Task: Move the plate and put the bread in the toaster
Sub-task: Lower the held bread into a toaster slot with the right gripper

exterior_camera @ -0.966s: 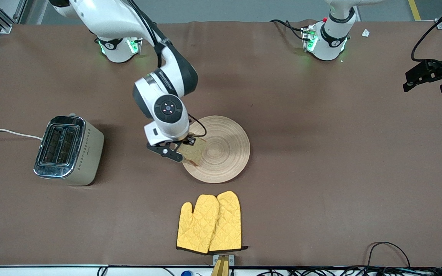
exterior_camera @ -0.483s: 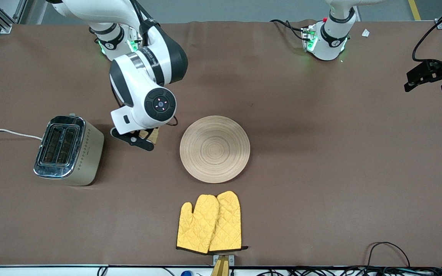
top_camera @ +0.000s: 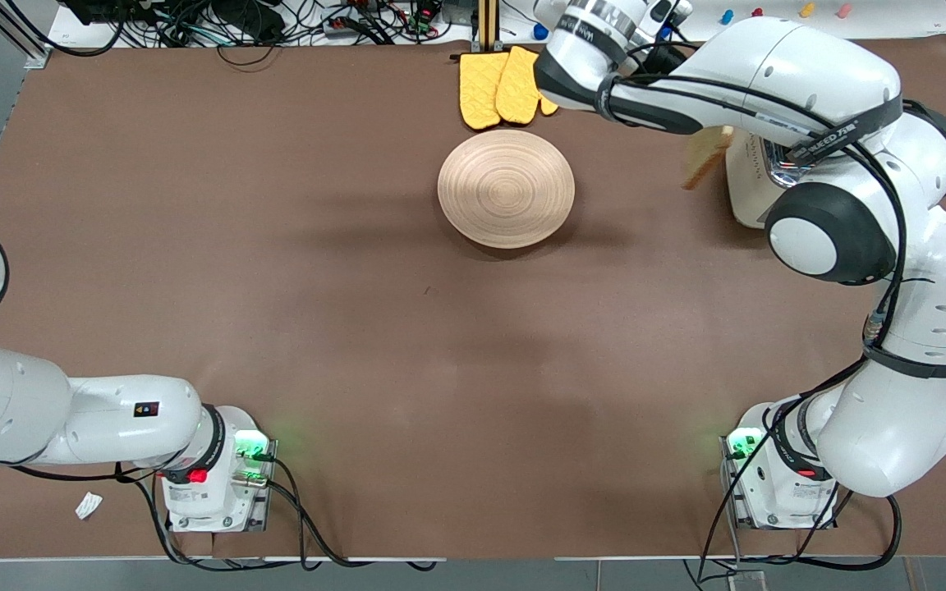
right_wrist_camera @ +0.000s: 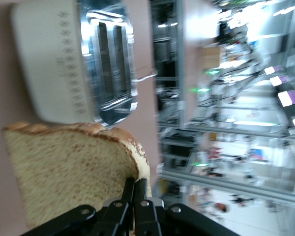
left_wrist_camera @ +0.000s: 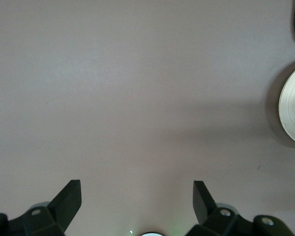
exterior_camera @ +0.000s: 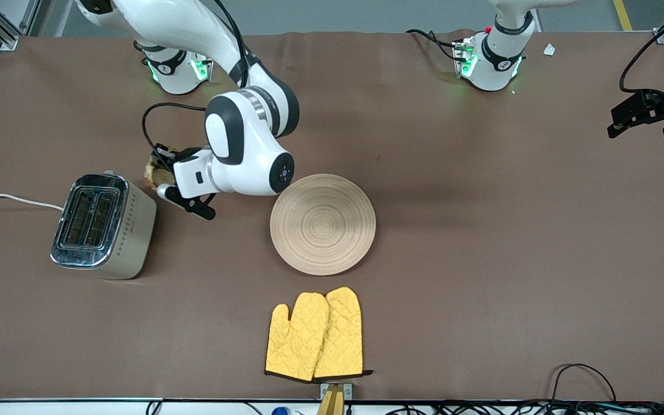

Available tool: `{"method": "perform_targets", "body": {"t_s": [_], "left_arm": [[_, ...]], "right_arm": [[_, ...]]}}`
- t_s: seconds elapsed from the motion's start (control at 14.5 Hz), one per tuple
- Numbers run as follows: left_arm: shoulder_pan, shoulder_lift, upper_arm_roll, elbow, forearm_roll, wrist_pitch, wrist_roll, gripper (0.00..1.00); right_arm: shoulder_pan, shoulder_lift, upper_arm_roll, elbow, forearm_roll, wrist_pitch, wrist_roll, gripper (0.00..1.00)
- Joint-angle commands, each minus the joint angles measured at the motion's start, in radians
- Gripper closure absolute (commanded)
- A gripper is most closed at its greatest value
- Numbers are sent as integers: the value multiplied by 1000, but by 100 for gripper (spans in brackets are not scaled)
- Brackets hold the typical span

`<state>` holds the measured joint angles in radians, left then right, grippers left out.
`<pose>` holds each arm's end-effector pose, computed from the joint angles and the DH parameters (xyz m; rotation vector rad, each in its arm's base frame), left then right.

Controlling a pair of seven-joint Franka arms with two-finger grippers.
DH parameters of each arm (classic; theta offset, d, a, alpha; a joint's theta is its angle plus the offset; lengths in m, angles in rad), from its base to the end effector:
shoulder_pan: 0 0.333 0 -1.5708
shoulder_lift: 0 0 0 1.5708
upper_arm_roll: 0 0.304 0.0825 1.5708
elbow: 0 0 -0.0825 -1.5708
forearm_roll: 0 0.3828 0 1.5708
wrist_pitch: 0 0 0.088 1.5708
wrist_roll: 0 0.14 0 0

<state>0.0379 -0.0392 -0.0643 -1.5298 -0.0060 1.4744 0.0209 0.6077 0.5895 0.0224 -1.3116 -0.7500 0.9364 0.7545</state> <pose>0.5310 -0.0156 0.6115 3.1372 -0.0749 -0.0256 0.5328 0.2460 0.3822 1.9444 -0.2500 -0.2502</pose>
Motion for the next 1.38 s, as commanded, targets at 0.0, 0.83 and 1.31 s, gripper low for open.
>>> {"method": "perform_targets", "body": {"t_s": [0.0, 0.83, 1.31], "left_arm": [[0, -13, 0, -9, 21, 0, 10, 0], [-1, -8, 0, -10, 20, 0, 10, 0], [-1, -7, 0, -12, 20, 0, 10, 0]], "right_arm": [[-43, -23, -2, -32, -119, -16, -121, 100], [-238, -20, -4, -115, -304, 206, -207, 100], [-293, -7, -4, -123, -304, 306, -189, 100]]}}
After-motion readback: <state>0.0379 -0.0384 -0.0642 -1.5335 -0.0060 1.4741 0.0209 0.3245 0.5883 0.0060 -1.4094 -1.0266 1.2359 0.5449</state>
